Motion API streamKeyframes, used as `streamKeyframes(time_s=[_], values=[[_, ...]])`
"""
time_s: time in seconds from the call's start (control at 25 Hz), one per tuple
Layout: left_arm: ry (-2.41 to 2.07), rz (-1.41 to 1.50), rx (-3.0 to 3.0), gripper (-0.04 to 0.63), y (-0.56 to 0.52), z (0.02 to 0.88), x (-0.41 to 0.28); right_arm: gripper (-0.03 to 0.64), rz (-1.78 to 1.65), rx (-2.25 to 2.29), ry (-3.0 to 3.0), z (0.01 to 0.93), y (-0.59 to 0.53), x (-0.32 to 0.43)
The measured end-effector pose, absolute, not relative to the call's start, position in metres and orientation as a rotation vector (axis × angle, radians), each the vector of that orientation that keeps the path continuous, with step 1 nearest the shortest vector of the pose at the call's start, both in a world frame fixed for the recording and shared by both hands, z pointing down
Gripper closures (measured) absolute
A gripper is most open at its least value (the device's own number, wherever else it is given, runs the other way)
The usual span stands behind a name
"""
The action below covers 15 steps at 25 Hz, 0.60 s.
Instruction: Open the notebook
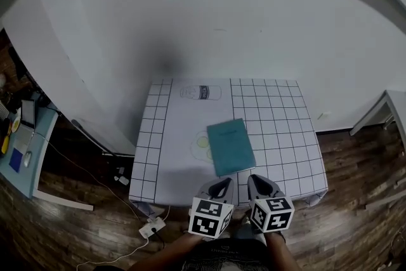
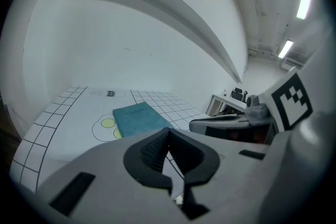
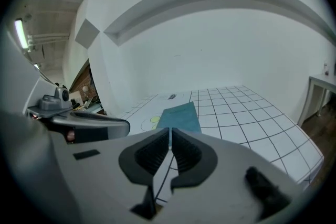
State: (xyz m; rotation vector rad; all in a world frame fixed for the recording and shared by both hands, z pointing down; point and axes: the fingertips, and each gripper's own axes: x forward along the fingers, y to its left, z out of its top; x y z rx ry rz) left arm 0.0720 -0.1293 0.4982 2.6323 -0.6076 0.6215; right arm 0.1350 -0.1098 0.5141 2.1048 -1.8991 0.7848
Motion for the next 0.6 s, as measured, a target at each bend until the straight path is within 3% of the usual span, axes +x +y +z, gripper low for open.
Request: streamKeyframes(time_s=[0.6], values=[[-0.670, 0.658, 2.606, 0.588, -0.164, 0.505, 0.103, 0.601, 0.822, 2.075, -1.875, 0.541, -0.136, 0.176]])
